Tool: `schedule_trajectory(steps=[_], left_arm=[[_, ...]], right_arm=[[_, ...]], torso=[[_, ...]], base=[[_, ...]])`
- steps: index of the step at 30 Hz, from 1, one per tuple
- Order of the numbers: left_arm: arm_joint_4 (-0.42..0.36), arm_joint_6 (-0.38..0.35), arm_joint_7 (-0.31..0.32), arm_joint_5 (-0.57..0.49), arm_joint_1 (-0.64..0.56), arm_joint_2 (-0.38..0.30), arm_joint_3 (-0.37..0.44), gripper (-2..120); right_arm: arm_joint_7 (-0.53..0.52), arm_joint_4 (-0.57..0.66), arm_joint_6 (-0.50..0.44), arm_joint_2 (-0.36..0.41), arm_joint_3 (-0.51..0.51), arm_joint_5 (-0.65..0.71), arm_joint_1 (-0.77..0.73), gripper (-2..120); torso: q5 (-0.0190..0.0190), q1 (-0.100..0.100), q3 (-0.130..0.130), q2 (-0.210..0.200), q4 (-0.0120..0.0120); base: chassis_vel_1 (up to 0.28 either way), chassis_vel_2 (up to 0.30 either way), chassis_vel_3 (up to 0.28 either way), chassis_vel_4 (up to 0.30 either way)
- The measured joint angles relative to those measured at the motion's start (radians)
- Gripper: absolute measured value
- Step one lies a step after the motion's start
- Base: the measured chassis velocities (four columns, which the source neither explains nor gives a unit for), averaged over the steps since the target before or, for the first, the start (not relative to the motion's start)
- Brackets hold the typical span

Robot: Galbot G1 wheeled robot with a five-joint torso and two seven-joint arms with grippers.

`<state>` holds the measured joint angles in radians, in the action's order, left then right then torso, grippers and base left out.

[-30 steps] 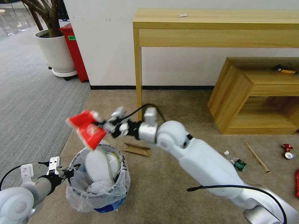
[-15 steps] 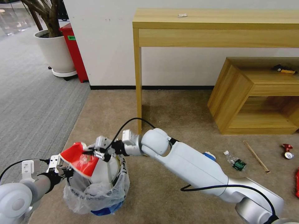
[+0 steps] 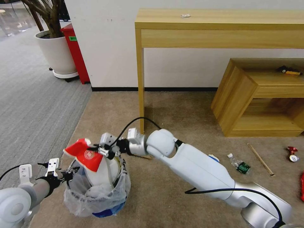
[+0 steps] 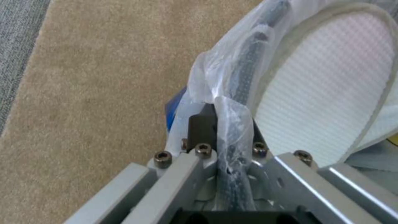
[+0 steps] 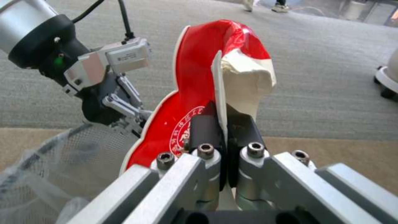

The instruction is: Pick up the trash bin and place the garbage on the floor into it.

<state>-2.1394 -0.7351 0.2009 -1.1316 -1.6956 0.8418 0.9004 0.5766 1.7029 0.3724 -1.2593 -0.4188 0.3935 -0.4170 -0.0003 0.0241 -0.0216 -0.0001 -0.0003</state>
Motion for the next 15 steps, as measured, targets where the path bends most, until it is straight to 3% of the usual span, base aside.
schedule_trajectory(steps=[7, 15], left_arm=[[0.011, 0.000, -0.003, -0.002, 0.007, -0.004, 0.011, 0], [-0.012, 0.000, -0.002, -0.022, -0.002, -0.012, 0.038, 0]], right_arm=[[0.081, 0.018, -0.001, 0.029, -0.029, -0.052, -0.009, 0], [0.104, -0.044, -0.009, -0.007, -0.099, -0.143, -0.021, 0]], torso=[[0.0000, 0.000, 0.000, 0.000, 0.0000], [-0.0001, 0.000, 0.000, 0.000, 0.0002]], base=[[0.000, 0.000, 0.000, 0.000], [0.000, 0.000, 0.000, 0.000]])
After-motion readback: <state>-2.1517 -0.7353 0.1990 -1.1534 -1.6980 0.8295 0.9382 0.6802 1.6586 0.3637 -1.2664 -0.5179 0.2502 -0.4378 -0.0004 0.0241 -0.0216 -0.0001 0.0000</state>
